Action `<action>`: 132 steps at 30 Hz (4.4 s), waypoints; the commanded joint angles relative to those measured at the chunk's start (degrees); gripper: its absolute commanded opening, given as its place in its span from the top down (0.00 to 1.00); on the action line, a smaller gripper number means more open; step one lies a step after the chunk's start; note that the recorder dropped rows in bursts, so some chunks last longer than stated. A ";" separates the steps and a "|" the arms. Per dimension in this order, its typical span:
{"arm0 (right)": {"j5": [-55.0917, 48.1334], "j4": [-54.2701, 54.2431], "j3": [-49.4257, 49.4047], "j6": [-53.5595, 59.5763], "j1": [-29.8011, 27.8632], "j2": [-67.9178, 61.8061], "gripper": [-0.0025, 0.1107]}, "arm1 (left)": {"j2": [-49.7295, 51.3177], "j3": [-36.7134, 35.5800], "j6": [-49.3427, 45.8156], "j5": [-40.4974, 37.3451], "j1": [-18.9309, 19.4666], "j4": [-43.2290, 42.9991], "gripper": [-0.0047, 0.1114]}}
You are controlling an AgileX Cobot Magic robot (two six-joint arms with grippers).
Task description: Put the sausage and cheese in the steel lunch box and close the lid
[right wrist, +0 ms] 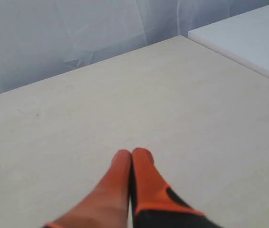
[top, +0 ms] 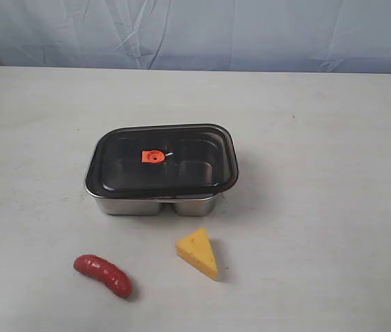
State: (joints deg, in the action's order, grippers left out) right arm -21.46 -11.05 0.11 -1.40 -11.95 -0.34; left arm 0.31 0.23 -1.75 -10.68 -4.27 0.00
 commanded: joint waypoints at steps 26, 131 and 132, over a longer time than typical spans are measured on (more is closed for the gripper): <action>-1.75 -46.63 27.57 17.66 0.12 -23.59 0.98 | -0.31 -0.23 0.03 0.42 -0.38 0.00 0.96; -48.50 -76.08 65.88 58.41 23.33 -114.21 0.99 | -0.31 -0.23 0.03 0.39 -0.38 0.00 0.96; -48.50 -76.08 65.88 58.41 23.33 -113.82 0.99 | -0.31 -0.23 0.03 0.39 -0.38 0.00 0.96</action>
State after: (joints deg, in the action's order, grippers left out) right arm -69.14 -85.97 65.74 56.60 11.74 -115.74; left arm 0.31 0.23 -1.75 -10.64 -4.27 0.00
